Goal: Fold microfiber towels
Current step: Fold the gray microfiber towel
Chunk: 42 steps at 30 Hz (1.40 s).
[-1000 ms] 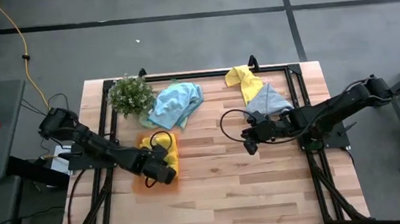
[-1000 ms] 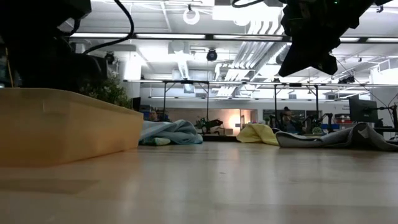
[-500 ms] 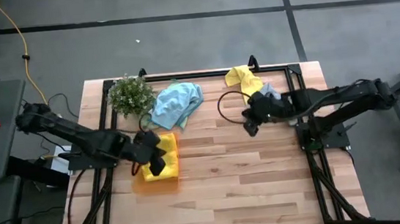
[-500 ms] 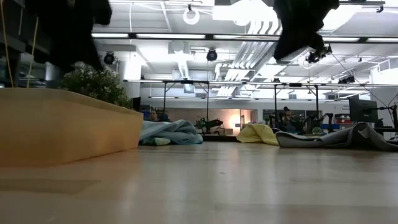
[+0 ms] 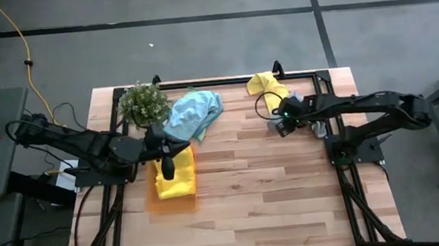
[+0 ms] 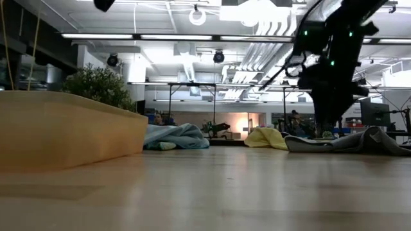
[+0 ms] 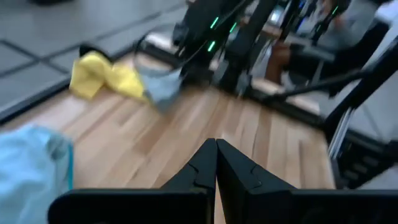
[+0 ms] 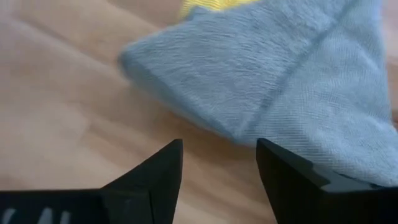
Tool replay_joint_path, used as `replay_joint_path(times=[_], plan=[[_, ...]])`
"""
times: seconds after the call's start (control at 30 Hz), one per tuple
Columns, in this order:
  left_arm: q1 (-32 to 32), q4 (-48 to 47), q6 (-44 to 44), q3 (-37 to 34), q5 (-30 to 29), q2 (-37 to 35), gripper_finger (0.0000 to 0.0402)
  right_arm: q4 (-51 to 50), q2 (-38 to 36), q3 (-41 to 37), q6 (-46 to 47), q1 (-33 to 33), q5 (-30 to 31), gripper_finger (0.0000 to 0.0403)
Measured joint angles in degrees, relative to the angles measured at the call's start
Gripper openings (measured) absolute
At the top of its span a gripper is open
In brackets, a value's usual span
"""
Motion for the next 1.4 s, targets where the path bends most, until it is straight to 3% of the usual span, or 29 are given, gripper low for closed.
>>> replay_joint_path(times=[0.2,0.57,0.7,0.87,0.93,1.17,1.4], plan=[[0.8,5.5,2.0,0.1,0.1,1.4,0.0,4.9,4.9,-2.2,-0.1,-4.3,-1.0,0.0197],[0.8,9.2,-0.9,0.0,3.7,2.5,0.0,8.8,14.0,-2.2,-1.9,-5.0,-0.2,0.0192],[0.8,12.4,0.6,0.0,3.8,2.5,0.0,9.0,13.8,-1.7,-1.9,-4.5,0.1,0.015],[0.8,13.3,2.4,0.0,3.8,2.7,0.0,7.9,11.1,-0.4,-2.2,-3.0,1.3,0.0037],[0.8,13.2,3.2,0.0,3.8,2.7,0.0,7.4,9.5,0.3,-3.0,-2.7,1.1,0.0011],[1.6,14.6,6.1,0.0,3.6,2.7,0.0,5.0,2.5,5.3,-1.2,2.2,0.4,0.0004],[4.8,15.1,5.4,0.0,5.6,5.4,0.0,13.4,1.5,8.0,2.7,12.2,-8.4,0.0001]])
